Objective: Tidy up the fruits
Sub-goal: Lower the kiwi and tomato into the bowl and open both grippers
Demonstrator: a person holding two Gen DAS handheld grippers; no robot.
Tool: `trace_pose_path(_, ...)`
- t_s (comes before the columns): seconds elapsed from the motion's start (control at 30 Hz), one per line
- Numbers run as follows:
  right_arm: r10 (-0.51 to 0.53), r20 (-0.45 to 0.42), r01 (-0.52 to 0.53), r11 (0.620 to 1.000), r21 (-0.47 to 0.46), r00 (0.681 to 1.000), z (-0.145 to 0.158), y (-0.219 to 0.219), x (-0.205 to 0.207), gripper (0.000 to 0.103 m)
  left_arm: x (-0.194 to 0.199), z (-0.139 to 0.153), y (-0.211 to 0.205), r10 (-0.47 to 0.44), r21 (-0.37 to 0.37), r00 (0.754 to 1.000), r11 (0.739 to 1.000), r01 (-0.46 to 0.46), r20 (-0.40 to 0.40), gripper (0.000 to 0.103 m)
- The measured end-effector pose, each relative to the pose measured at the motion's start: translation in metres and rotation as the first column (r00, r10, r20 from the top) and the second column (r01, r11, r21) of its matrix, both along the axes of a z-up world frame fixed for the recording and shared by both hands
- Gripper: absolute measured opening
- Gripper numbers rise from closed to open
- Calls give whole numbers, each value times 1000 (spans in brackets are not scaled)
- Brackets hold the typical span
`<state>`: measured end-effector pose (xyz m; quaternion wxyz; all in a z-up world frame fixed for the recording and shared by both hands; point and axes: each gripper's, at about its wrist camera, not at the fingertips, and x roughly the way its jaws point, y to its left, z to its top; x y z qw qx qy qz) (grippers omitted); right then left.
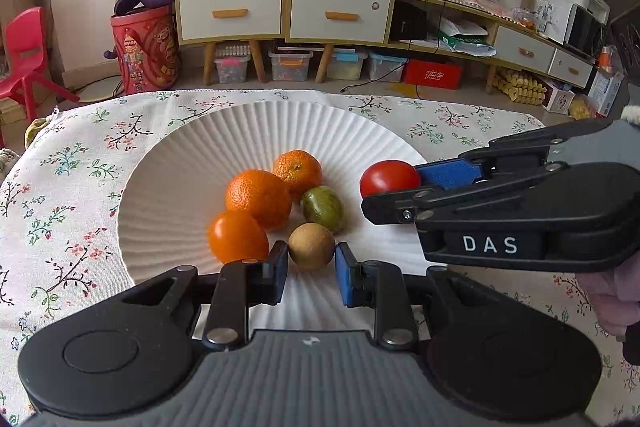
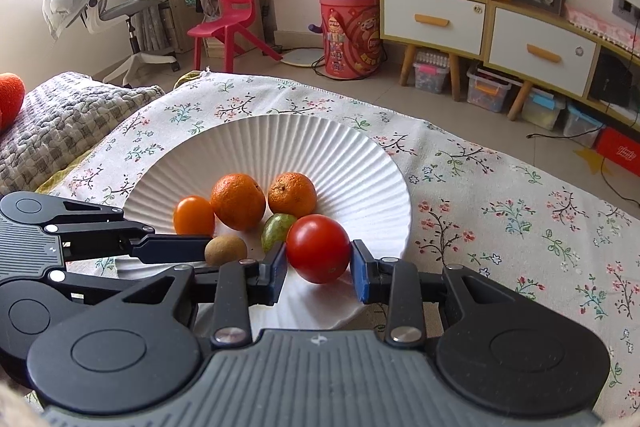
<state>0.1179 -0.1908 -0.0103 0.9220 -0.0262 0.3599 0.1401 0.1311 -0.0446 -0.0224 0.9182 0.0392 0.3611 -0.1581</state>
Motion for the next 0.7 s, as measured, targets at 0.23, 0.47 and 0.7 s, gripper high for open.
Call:
trace_pose_path(0.23, -16, 8, 16, 1000, 11, 1000, 5, -3, -6, 39, -2, 5, -2, -20, 2, 1000, 1000, 20, -1, 13)
trace_pose_path(0.47, -42, 22, 42, 999, 11, 999, 15, -5, -19, 44, -12, 11, 3, -35, 7, 999, 999, 35, 7, 27)
trace_pose_path(0.7, -60, 40, 60, 998, 14, 997, 23, -1, -35, 51, -26, 23, 14, -44, -10, 998, 999, 44, 36, 41)
